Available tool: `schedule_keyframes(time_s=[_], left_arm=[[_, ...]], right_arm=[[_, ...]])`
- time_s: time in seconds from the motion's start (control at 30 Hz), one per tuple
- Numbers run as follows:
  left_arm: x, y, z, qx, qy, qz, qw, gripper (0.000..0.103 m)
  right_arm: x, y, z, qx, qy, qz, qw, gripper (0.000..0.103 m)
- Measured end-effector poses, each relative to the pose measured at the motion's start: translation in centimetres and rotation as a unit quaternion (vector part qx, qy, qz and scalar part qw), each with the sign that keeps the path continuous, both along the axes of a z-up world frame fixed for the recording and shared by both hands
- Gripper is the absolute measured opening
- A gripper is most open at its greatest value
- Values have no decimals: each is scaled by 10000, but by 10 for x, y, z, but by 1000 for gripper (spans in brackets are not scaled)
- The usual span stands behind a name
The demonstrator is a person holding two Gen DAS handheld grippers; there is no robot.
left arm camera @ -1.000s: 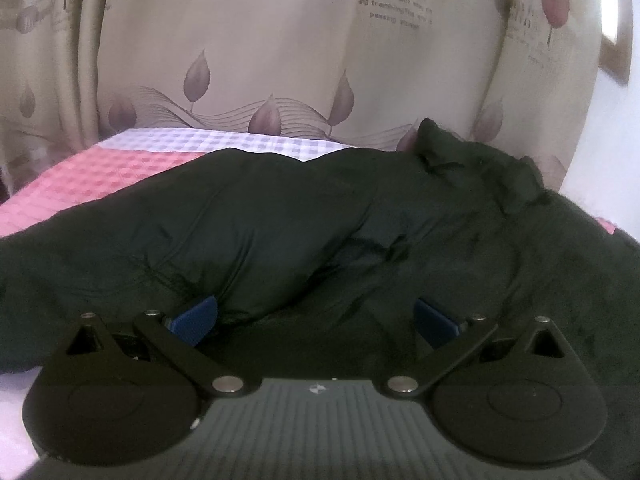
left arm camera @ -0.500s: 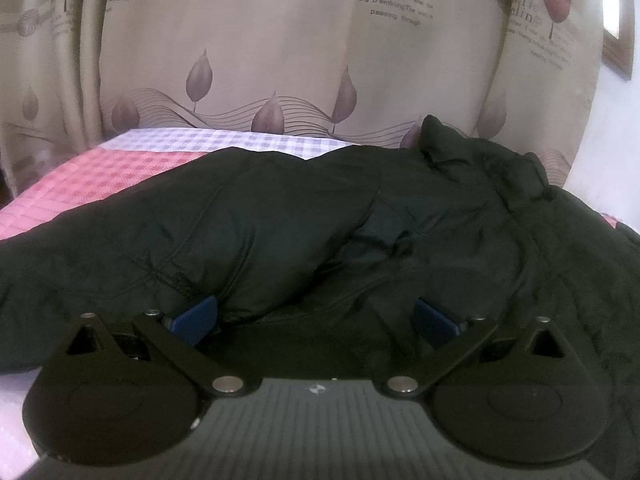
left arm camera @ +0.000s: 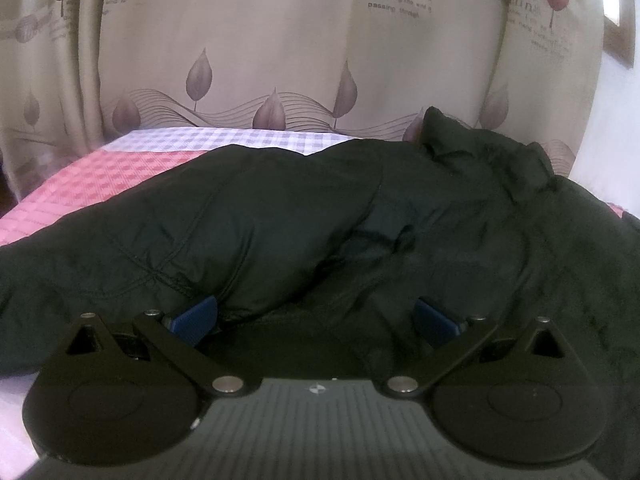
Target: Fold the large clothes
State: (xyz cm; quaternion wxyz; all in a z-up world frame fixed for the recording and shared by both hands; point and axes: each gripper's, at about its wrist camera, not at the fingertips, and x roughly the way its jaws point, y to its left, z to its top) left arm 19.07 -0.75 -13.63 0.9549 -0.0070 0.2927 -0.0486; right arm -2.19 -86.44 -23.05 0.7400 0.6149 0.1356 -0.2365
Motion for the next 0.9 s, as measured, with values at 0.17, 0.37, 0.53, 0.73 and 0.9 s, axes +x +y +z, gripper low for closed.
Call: schedule_keyframes(time_s=[0.17, 0.37, 0.53, 0.73, 0.9], left_arm=[[-1, 4, 0, -156, -33, 7, 9999, 103], [-5, 14, 1, -533, -117, 64, 9985, 103], [-10, 28, 1, -1018, -198, 190, 9944, 103], [-12, 42, -1, -1546, -245, 279, 9873, 103], [-11, 47, -1, -1717, -267, 299, 9843, 103]], right_arm=[[14, 25, 84, -1183, -757, 530, 9887, 6], [70, 115, 203, -1914, -1804, 1612, 9512, 6], [140, 251, 256, -2202, -2407, 2833, 9019, 6], [211, 431, 230, -2442, -2199, 4261, 8429, 6], [238, 550, 175, -3536, -1178, 4893, 7884, 6]])
